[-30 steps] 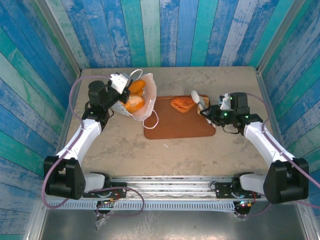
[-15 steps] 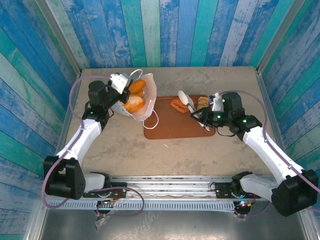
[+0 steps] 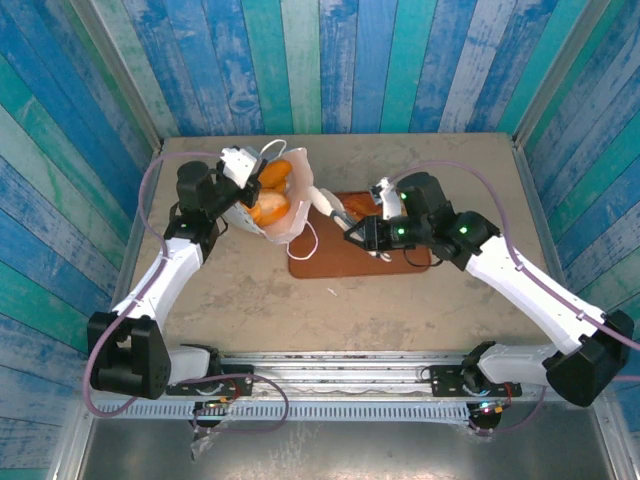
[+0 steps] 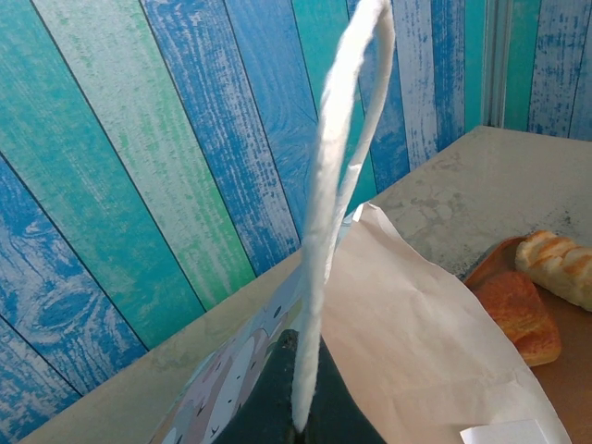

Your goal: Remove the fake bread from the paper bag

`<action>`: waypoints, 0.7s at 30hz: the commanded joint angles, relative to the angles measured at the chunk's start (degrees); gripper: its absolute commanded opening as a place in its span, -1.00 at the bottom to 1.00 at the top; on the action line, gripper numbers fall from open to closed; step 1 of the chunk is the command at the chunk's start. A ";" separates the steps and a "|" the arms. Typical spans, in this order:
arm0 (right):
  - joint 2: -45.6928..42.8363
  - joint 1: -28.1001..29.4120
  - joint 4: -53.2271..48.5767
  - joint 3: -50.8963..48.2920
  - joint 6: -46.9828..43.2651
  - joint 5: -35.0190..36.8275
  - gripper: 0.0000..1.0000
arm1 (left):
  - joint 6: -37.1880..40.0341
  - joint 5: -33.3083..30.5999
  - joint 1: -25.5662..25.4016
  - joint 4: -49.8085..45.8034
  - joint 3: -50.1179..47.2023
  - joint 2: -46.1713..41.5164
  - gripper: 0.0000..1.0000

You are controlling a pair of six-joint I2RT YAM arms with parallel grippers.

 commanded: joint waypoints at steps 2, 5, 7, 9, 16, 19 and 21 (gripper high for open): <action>3.55 2.06 -3.21 5.26 -5.05 1.89 -0.20 | 0.94 1.55 -0.19 -2.55 0.74 1.59 -0.99; 6.88 2.92 -5.31 8.34 -7.28 1.90 -0.20 | 1.40 1.89 -0.18 -2.86 0.58 1.34 -0.99; 8.91 3.18 -6.61 10.12 -8.52 1.87 -0.20 | 1.40 1.79 -0.20 -2.90 0.51 1.07 -0.99; 11.04 3.46 -7.68 11.65 -9.63 2.04 -0.18 | 1.40 1.77 -0.24 -2.92 0.43 0.99 -0.99; 17.34 4.20 -13.47 19.29 -14.87 5.06 -0.13 | 1.27 1.99 -0.32 -2.95 0.45 1.00 -0.99; 20.21 4.77 -16.59 23.55 -18.93 7.40 -0.12 | 1.27 1.96 -0.36 -2.91 0.54 0.94 -0.99; 22.24 5.24 -18.39 26.50 -21.98 9.08 -0.11 | 1.38 2.01 -0.36 -3.15 0.78 1.14 -0.99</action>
